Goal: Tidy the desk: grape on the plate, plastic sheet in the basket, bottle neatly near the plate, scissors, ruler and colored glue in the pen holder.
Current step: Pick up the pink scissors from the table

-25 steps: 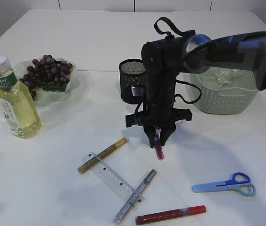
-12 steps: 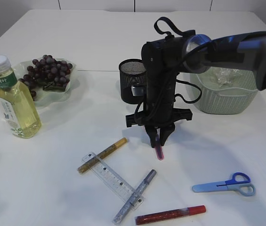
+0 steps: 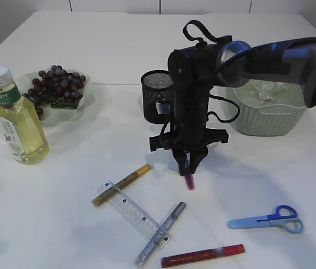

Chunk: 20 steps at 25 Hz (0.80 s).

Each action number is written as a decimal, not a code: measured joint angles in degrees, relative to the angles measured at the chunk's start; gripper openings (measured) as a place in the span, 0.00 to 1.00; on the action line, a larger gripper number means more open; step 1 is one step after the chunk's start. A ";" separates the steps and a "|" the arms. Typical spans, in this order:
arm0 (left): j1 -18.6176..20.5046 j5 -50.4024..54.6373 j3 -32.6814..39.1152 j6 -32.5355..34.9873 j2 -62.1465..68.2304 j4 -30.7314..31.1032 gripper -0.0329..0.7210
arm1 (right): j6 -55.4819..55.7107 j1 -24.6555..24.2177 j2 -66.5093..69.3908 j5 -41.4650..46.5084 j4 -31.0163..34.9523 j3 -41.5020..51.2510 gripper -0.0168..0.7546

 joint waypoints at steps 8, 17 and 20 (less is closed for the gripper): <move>0.00 0.00 0.00 0.00 0.00 -0.14 0.54 | -0.25 0.00 0.00 0.00 0.00 0.00 0.25; 0.00 0.00 0.00 0.00 0.00 -0.20 0.54 | -1.00 1.48 -0.74 -0.09 -1.82 0.00 0.25; 0.00 0.00 0.00 0.00 0.00 -0.20 0.54 | -1.10 1.61 -1.26 -0.09 -2.36 0.00 0.25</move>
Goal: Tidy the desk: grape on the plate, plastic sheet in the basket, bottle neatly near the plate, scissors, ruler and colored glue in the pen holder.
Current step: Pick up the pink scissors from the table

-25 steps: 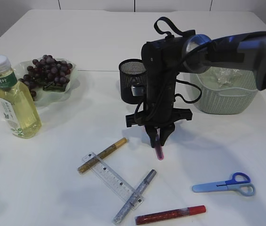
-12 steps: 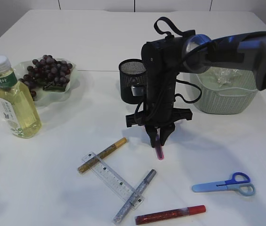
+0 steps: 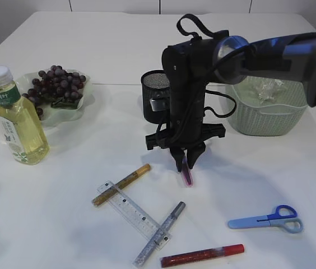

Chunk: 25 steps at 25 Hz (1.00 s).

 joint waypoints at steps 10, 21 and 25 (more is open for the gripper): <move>0.00 0.00 0.00 0.00 0.00 0.00 0.54 | -1.58 1.01 -2.41 0.00 -1.04 0.00 0.25; 0.00 0.00 -0.12 0.00 0.00 0.00 0.54 | -4.17 3.49 -4.40 0.00 -6.04 0.00 0.25; 0.00 0.00 -0.12 0.00 0.00 -0.22 0.54 | -6.48 3.80 -5.93 0.00 -6.17 0.24 0.25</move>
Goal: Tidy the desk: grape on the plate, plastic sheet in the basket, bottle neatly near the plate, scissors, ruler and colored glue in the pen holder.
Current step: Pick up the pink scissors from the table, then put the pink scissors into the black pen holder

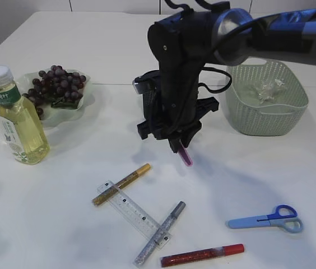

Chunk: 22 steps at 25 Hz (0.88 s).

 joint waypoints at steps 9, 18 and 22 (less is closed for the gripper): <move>0.00 0.00 0.00 0.00 0.00 -0.55 0.54 | -3.78 0.07 -7.23 -3.49 -0.50 3.11 0.25; 0.00 0.00 0.00 0.00 0.00 -0.68 0.54 | -4.11 0.07 -20.50 -25.50 -6.57 21.29 0.25; 0.00 0.00 0.00 0.00 0.00 -0.68 0.54 | -4.01 0.07 -23.34 -34.16 -8.92 25.67 0.25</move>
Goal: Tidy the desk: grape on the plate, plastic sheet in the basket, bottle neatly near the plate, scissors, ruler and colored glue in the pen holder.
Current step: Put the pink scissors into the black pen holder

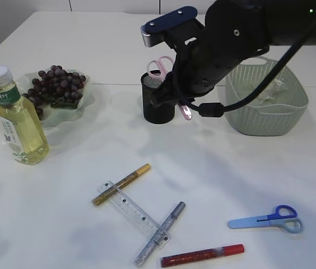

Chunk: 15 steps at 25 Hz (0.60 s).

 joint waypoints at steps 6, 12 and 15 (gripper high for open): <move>0.00 0.00 0.00 0.00 0.00 0.00 0.54 | 0.00 -0.24 0.05 -11.98 -1.89 0.51 0.25; 0.00 0.00 0.00 0.00 0.00 -0.05 0.53 | 0.00 -1.47 0.05 -23.27 -2.75 0.51 0.25; 0.00 0.00 0.00 0.00 0.00 -0.05 0.53 | 0.00 -2.47 0.05 -28.72 -3.12 0.51 0.25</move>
